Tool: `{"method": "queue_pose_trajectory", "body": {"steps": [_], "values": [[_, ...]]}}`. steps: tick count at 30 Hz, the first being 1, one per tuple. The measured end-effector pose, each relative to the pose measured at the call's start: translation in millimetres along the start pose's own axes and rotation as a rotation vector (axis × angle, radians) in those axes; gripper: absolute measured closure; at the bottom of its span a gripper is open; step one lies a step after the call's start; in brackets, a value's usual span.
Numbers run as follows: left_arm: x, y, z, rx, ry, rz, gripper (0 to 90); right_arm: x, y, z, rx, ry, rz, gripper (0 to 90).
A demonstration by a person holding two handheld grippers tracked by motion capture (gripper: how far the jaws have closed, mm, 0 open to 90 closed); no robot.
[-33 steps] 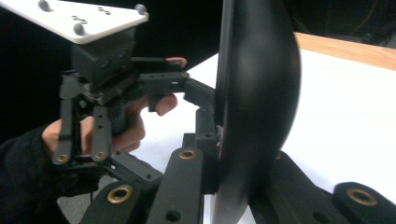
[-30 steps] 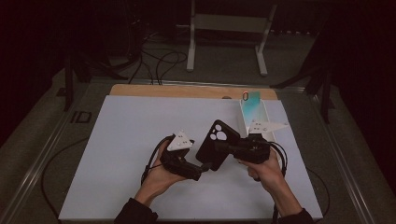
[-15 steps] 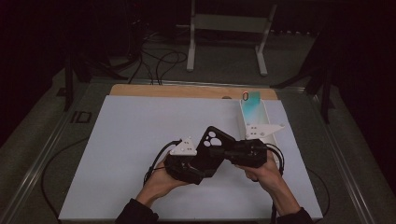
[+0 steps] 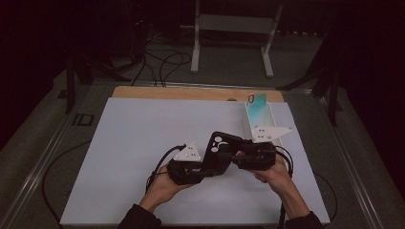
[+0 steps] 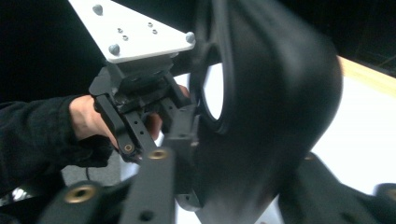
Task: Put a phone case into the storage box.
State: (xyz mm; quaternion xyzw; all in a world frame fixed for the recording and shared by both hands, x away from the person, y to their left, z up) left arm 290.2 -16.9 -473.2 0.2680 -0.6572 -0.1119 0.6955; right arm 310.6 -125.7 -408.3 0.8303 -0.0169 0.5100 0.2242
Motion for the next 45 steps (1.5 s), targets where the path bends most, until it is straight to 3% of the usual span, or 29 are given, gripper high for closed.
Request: {"method": "queue_pose_trajectory", "body": {"steps": [9, 17, 32, 45], "values": [[-0.2, -2.1, -0.3, 0.038, -0.011, -0.008, 84.7, 0.3, -5.7, 0.6, -0.046, -0.003, 0.005, 41.4], [0.6, -0.9, -2.9, 0.068, -0.008, -0.007, 85.1, -1.7, -9.4, 6.6, -0.129, -0.021, -0.01, 27.8], [-3.0, 6.1, -16.7, 0.158, 0.051, 0.005, 84.9, -4.5, -4.2, 14.0, -0.2, -0.048, 0.001, 14.8], [-6.0, 14.8, -28.2, 0.256, 0.092, 0.022, 84.9, -2.6, -5.6, 9.2, -0.209, -0.042, 0.008, 9.9]]}}
Point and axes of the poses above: each handheld gripper's, and its own axes: y roughly backward along the jaws, x roughly out of its top, z roughly to its right, the point moved 8 cm from there along -y, roughly forward along the jaws, and after that the axes turned 13 degrees about -y, right-handed, at the moved point
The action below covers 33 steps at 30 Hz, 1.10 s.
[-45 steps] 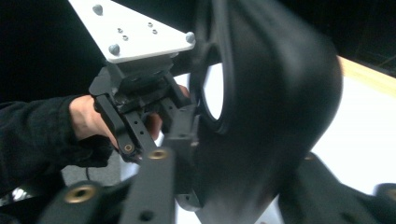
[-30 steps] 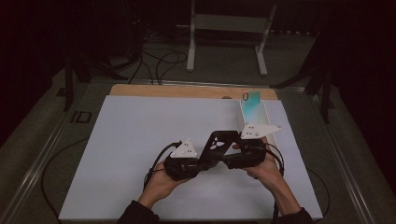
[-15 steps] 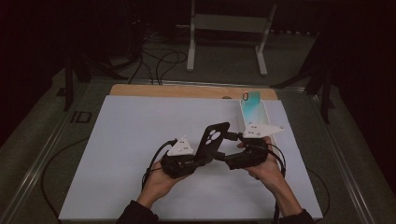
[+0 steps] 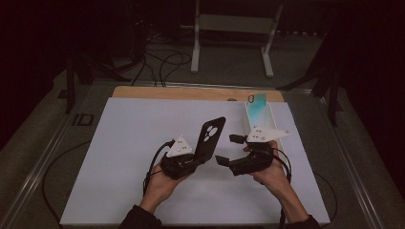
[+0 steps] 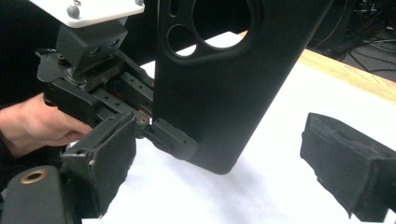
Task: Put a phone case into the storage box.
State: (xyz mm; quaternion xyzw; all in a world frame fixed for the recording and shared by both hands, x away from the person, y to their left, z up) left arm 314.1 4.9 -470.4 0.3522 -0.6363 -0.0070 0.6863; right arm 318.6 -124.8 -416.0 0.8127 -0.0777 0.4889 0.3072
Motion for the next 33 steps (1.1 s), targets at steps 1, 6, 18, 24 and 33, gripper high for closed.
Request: {"method": "queue_pose_trajectory", "body": {"steps": [1, 6, 18, 24, 33], "values": [[-0.1, 0.3, -0.9, 0.009, 0.005, 0.003, 84.9, 0.5, 0.2, -0.5, -0.006, 0.001, 0.001, 9.8], [-1.6, 1.3, -4.9, 0.048, 0.027, 0.013, 84.9, 3.5, -0.2, -3.9, -0.016, -0.006, 0.007, 9.1], [-5.1, -2.7, -4.3, 0.082, 0.031, 0.0, 84.9, 17.6, -2.3, -7.0, -0.036, -0.065, 0.061, 9.1], [-6.0, -5.6, -0.1, 0.083, 0.026, 0.0, 85.0, 32.0, -5.3, -9.3, -0.061, -0.079, 0.108, 9.1], [-5.7, -8.4, 5.3, 0.083, 0.015, -0.001, 84.9, 43.8, -10.6, -6.6, -0.09, -0.127, 0.153, 8.7]]}}
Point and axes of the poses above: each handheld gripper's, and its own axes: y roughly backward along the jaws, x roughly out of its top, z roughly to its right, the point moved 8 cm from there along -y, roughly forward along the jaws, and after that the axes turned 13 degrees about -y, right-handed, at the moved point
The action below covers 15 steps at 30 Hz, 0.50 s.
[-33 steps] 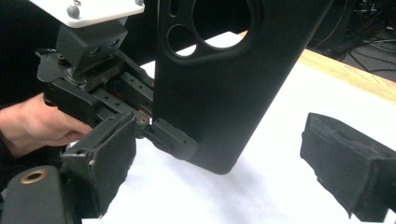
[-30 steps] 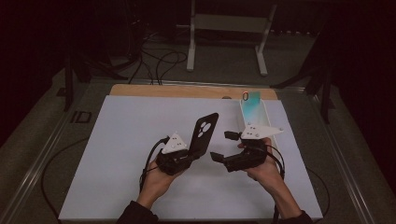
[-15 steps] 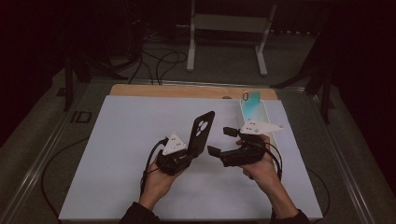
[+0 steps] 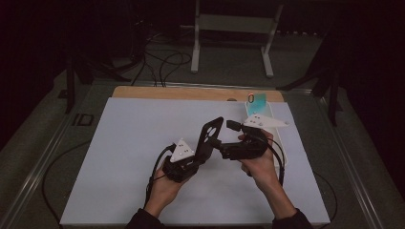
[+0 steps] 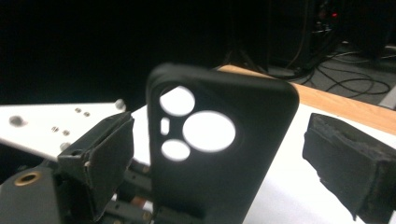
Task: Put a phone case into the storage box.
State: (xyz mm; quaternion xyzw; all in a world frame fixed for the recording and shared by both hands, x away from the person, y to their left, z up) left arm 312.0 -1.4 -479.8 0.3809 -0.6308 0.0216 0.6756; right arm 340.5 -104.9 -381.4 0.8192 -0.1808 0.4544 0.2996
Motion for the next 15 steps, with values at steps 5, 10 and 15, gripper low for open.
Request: {"method": "queue_pose_trajectory", "body": {"steps": [5, 10, 15], "values": [[0.4, -1.4, 3.2, -0.005, -0.009, -0.002, 85.0, 0.1, -5.3, 0.4, -0.007, -0.014, 0.004, 8.7], [1.4, -2.5, 6.6, -0.008, -0.018, -0.002, 84.9, -1.4, -10.5, 1.8, -0.027, -0.034, 0.0, 8.8], [2.1, -4.1, 8.9, -0.008, -0.024, 0.001, 84.9, -2.7, -14.7, 1.1, -0.026, -0.049, -0.001, 9.0]]}}
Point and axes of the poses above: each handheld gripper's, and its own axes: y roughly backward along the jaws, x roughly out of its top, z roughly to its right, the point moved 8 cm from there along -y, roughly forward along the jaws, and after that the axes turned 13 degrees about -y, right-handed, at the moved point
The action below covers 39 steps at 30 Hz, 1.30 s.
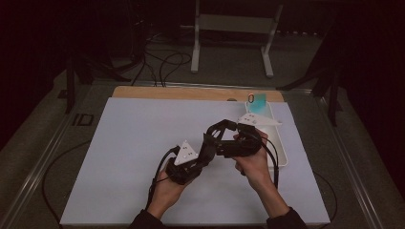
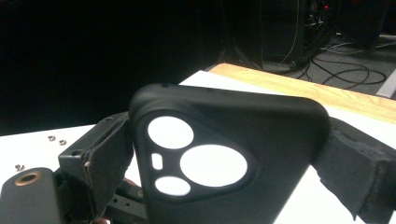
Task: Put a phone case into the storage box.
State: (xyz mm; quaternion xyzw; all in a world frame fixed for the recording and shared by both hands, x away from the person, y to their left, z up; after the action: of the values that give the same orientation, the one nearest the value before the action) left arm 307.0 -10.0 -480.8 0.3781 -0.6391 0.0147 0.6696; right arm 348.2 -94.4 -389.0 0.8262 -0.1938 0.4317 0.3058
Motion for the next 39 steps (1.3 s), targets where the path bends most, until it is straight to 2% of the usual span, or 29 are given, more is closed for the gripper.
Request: {"method": "queue_pose_trajectory", "body": {"steps": [15, 21, 29, 34, 39], "values": [[1.4, -1.4, 1.8, -0.004, 0.018, 0.016, 84.9, -3.4, -2.6, 2.2, -0.002, -0.03, 0.005, 11.5], [0.8, -2.8, 2.3, -0.011, 0.027, 0.014, 84.7, -3.9, -3.4, 3.6, -0.019, -0.045, 0.004, 12.8], [0.5, -1.8, 1.2, -0.011, 0.023, 0.012, 83.7, -4.3, -2.8, 3.0, -0.022, -0.041, 0.007, 13.9], [0.9, -0.1, 0.6, -0.009, 0.012, 0.02, 67.9, -5.6, -3.6, 2.5, -0.026, -0.028, 0.001, 14.1], [1.0, 0.8, -1.2, -0.001, 0.021, 0.02, 48.8, -5.8, -3.1, 3.5, -0.026, -0.026, 0.002, 14.1]]}}
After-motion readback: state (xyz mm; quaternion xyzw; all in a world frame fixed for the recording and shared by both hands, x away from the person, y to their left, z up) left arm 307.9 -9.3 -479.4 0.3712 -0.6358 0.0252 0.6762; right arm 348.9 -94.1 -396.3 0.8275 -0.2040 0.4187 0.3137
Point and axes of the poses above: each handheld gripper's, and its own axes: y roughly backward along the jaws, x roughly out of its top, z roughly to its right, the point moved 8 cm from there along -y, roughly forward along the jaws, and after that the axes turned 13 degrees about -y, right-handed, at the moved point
